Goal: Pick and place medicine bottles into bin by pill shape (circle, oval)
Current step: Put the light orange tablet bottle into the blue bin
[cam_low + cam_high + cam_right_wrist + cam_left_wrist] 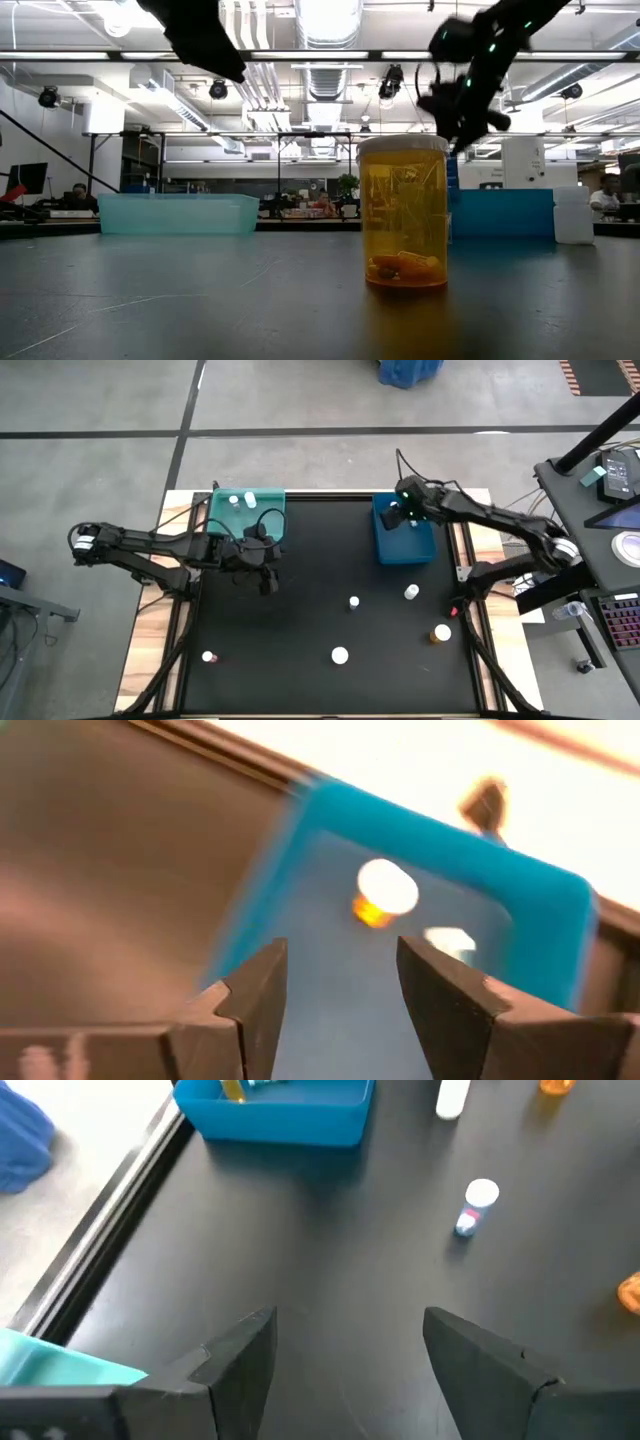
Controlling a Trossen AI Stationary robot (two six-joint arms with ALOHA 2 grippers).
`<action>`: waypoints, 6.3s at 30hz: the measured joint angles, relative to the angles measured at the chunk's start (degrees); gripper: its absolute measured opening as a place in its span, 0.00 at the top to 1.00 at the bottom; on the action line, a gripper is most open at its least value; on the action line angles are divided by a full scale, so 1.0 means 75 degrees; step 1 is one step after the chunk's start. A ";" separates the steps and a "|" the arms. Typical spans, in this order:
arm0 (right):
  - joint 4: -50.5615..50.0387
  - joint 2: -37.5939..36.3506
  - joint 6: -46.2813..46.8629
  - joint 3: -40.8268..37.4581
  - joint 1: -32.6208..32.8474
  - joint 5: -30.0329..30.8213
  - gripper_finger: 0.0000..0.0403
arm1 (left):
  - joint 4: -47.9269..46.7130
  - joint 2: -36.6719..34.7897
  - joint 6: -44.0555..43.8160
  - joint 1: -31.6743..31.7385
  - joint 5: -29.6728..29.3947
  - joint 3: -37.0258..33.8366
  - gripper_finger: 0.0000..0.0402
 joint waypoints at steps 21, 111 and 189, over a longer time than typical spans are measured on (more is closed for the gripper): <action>0.4759 -0.2887 -0.2230 -0.2334 0.1819 -0.0068 0.61 | 0.0891 0.0952 -0.0108 0.0009 -0.0017 0.0042 0.41; 0.5216 -0.2673 -0.3118 -0.2247 0.1813 -0.0619 0.71 | -0.4047 0.2990 -0.6930 -0.7087 0.3106 0.0132 0.42; 0.4469 0.3018 -0.3981 0.1597 0.3053 -0.5267 0.33 | -0.1084 0.2556 0.4473 0.0248 0.0825 0.2314 0.74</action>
